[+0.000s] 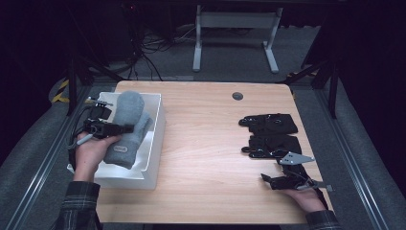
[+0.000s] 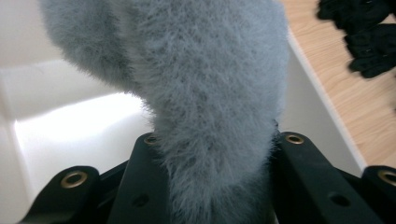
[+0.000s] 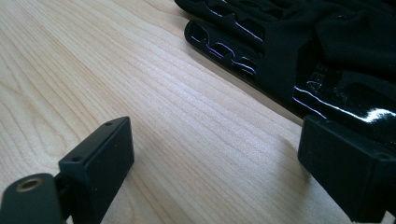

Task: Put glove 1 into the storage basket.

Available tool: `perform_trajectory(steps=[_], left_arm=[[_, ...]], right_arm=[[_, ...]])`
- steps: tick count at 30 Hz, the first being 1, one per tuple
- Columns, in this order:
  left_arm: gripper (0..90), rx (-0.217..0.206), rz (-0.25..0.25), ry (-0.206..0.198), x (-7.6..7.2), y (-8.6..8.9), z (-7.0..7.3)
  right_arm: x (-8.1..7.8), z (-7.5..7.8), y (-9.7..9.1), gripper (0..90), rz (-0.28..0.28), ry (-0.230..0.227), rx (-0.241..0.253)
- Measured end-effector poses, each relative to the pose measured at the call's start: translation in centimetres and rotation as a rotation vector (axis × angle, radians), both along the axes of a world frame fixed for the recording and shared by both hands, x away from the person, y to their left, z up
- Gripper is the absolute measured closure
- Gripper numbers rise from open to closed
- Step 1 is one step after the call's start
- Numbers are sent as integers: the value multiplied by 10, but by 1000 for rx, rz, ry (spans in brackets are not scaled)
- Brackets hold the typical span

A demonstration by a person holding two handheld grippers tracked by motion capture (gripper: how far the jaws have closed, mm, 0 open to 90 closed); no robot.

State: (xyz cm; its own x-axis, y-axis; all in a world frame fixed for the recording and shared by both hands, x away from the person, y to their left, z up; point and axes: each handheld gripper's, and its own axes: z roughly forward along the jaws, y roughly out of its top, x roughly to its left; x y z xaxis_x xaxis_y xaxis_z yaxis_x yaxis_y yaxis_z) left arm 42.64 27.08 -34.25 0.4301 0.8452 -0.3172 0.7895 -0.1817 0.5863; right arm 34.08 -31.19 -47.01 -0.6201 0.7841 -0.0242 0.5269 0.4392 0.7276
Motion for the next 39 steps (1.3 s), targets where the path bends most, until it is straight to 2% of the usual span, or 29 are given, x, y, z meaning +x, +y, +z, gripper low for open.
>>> perform_trajectory(steps=[4,10,13,17,19,23,25,28,31,34,37,39], left_arm=[[690,-6,25,32,6,4,-18],[686,-6,49,103,17,6,-49],[681,8,53,128,21,7,-60],[668,35,68,150,25,6,-71],[658,55,61,162,26,5,-76],[609,73,67,154,27,5,-82],[545,72,70,151,27,5,-82],[399,83,72,125,26,3,-77],[260,129,91,80,24,0,-65],[193,144,116,38,22,0,-50],[168,148,110,6,20,-1,-33],[159,133,94,-19,18,-3,-24]], right_arm=[[0,0,0,111,0,0,0],[0,0,0,111,-1,0,0],[0,0,0,111,0,0,0],[0,0,0,111,0,0,0],[0,0,0,111,0,0,0],[0,0,0,111,0,0,0],[0,0,0,111,0,0,0],[0,0,0,111,0,0,0],[0,0,0,111,0,0,0],[0,0,0,111,0,0,0],[0,0,0,111,0,0,0],[0,0,0,111,0,0,0]])
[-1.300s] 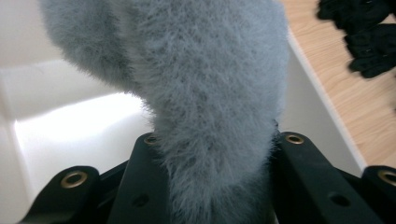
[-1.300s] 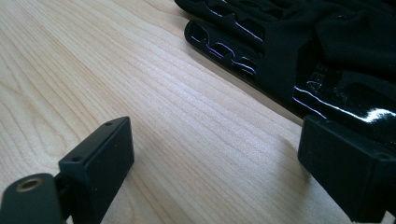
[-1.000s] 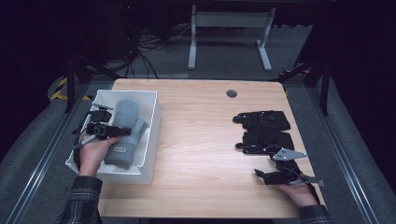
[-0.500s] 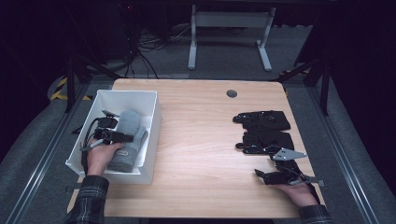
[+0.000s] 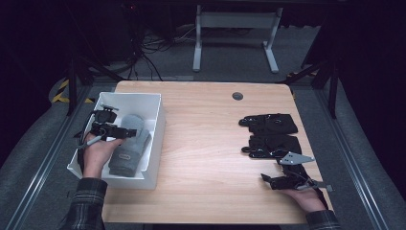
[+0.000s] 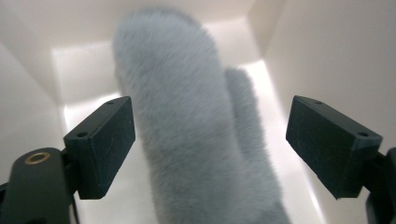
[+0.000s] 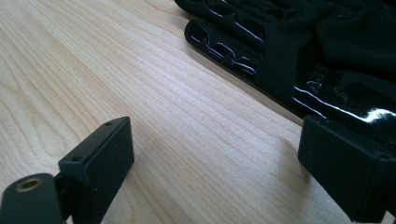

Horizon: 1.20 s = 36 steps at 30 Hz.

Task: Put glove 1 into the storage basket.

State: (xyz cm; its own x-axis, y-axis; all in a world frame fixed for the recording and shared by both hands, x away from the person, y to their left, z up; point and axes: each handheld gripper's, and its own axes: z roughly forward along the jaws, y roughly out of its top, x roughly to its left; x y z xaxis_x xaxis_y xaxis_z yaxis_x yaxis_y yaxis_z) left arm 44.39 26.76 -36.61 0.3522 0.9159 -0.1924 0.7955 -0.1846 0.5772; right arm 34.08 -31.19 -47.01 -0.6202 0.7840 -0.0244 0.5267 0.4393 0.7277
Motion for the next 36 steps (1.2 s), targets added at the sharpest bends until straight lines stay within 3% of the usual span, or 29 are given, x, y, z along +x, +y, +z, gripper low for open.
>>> perform_trajectory(steps=[7,12,17,29,36], left_arm=[[132,-16,-83,-59,-11,-20,29],[108,-23,-129,-77,-15,-35,37],[84,-42,-191,-102,-19,-62,47],[72,-43,-302,-132,-27,-116,59],[74,-48,-365,-131,-33,-149,57]], right_arm=[[0,0,0,111,0,0,0],[0,0,0,111,0,0,0],[0,0,0,111,0,0,0],[0,0,0,111,0,0,0],[0,0,0,111,0,0,0]])
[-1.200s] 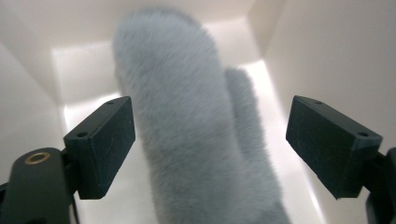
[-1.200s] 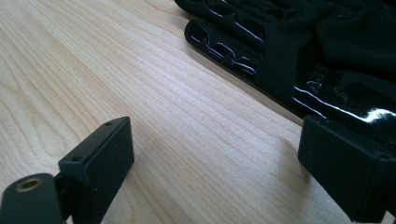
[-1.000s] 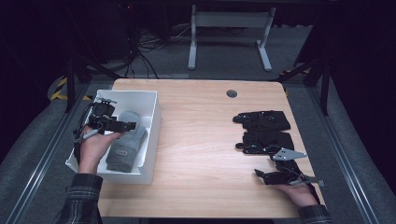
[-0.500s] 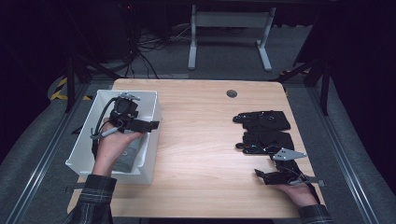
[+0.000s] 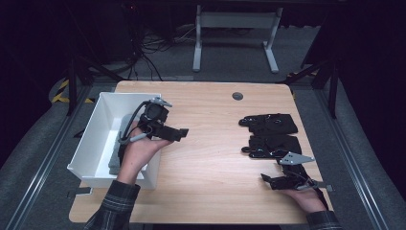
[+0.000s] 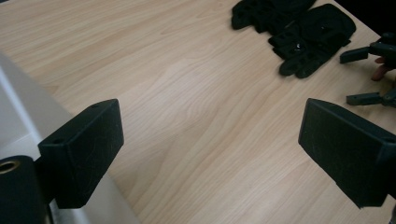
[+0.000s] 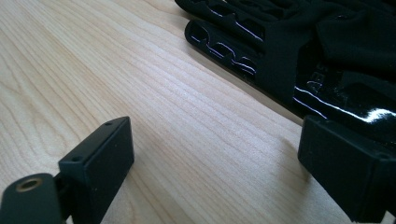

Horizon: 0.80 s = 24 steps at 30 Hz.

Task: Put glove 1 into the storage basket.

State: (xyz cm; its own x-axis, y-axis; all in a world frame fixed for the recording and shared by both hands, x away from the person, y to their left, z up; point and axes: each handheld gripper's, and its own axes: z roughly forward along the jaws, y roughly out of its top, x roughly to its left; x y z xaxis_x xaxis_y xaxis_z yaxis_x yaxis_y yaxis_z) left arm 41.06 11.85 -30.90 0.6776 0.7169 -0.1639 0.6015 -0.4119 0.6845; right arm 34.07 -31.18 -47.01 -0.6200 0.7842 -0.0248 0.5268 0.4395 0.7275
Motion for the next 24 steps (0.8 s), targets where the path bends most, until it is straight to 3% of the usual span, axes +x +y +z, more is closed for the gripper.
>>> perform_trajectory(steps=[10,24], left_arm=[[75,5,-54,0,-12,-39,-16],[75,57,-116,-11,-37,-70,-69]], right_arm=[[1,0,1,101,2,1,-2],[0,0,2,97,1,2,-2]])
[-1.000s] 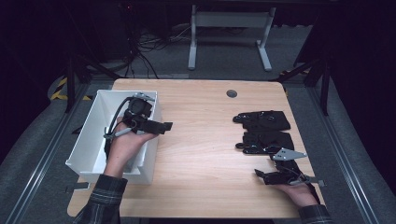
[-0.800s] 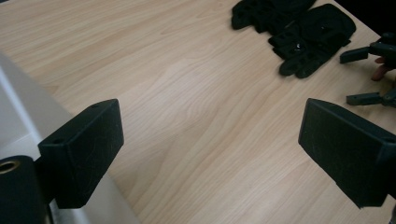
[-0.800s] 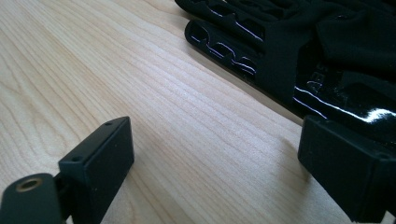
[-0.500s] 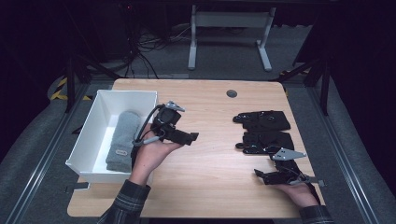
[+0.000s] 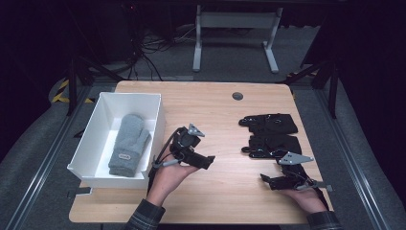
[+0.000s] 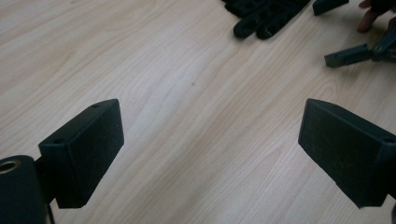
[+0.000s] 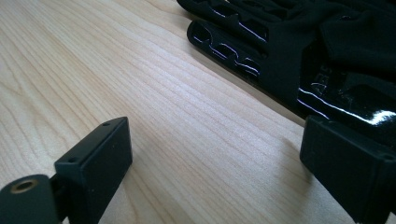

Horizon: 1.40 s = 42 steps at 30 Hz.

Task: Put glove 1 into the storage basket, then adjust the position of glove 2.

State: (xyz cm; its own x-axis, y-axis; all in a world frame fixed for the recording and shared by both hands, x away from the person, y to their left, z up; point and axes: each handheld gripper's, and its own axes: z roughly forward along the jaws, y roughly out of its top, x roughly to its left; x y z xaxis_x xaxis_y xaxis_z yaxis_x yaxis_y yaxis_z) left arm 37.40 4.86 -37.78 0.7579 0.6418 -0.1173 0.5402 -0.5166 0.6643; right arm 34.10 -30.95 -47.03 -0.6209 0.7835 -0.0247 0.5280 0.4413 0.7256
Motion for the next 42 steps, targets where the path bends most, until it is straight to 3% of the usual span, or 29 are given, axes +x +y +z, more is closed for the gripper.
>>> perform_trajectory(steps=[4,8,13,17,20,24,25,27,29,33,36,39,42], left_arm=[[75,16,-12,6,-4,-4,-22],[57,25,-34,-13,-4,-5,-42],[26,63,-51,20,-3,-2,-66],[26,87,-45,17,-5,2,-79],[28,82,-27,27,-7,8,-88],[21,90,-48,-22,-12,14,-92],[18,97,-54,-50,-14,15,-94],[0,77,-65,-67,-15,18,-97],[0,68,-89,-71,-16,21,-97],[0,43,-101,-90,-18,26,-100],[0,44,-98,-91,-19,27,-100],[0,44,-99,-91,-19,27,-100],[1,43,-100,-91,-19,27,-100]], right_arm=[[-1,0,0,97,-1,0,-1],[-1,0,0,97,0,-1,0],[-1,0,0,94,0,0,-1],[-1,0,0,87,0,2,-3],[-1,0,0,86,0,3,-4],[0,1,1,104,-2,12,-11],[1,3,1,160,5,20,-20],[2,10,0,298,46,57,-24],[1,16,0,376,51,78,-26],[0,25,-3,598,70,46,-11],[10,30,-11,729,55,44,3],[19,32,-20,832,27,48,51],[25,34,-26,900,11,31,50]])
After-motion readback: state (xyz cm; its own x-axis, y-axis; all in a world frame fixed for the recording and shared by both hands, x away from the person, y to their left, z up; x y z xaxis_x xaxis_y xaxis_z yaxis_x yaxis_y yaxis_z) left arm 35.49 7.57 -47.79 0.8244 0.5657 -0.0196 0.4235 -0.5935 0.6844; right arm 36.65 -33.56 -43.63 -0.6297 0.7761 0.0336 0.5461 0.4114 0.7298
